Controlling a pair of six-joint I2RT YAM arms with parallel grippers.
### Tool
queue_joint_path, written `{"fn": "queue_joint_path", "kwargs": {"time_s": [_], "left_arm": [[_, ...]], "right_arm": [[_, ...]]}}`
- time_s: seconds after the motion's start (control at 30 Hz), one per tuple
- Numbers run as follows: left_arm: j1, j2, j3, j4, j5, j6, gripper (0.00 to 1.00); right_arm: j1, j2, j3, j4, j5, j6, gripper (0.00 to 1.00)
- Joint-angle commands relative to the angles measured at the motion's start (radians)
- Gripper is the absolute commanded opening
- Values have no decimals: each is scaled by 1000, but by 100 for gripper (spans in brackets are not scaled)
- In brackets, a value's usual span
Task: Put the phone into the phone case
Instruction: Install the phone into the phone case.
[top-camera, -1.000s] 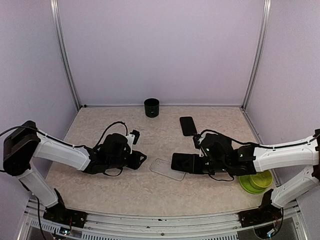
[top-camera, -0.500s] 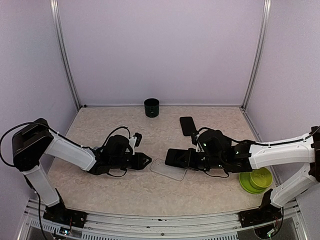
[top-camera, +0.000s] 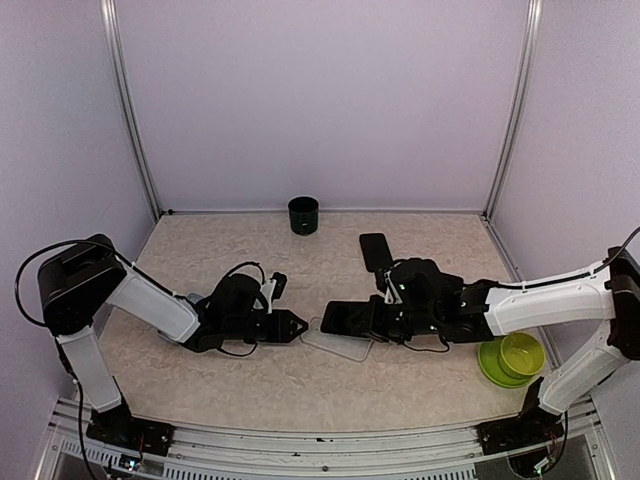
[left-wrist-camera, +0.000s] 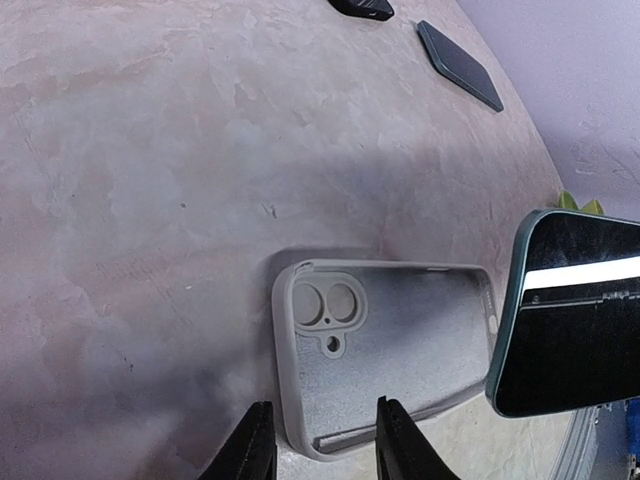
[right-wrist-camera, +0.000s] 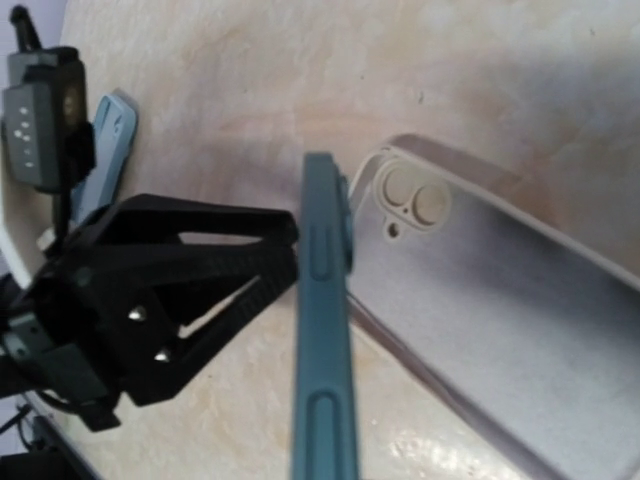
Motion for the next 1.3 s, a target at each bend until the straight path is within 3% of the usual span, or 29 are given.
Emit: {"fn": "queue_joint_path", "kwargs": {"time_s": [0.0,0.7,1.27], "left_arm": [[17,29,10,59,46,-18,35],[24,92,1,160,136,-68,38],[24,98,-8,168,132,-78,38]], "right_arm": [[-23,2,9,108,-41,41,0],[-83,72,-63,207,-143,129,0],[-113,127,-71,250,-225,135,0]]}}
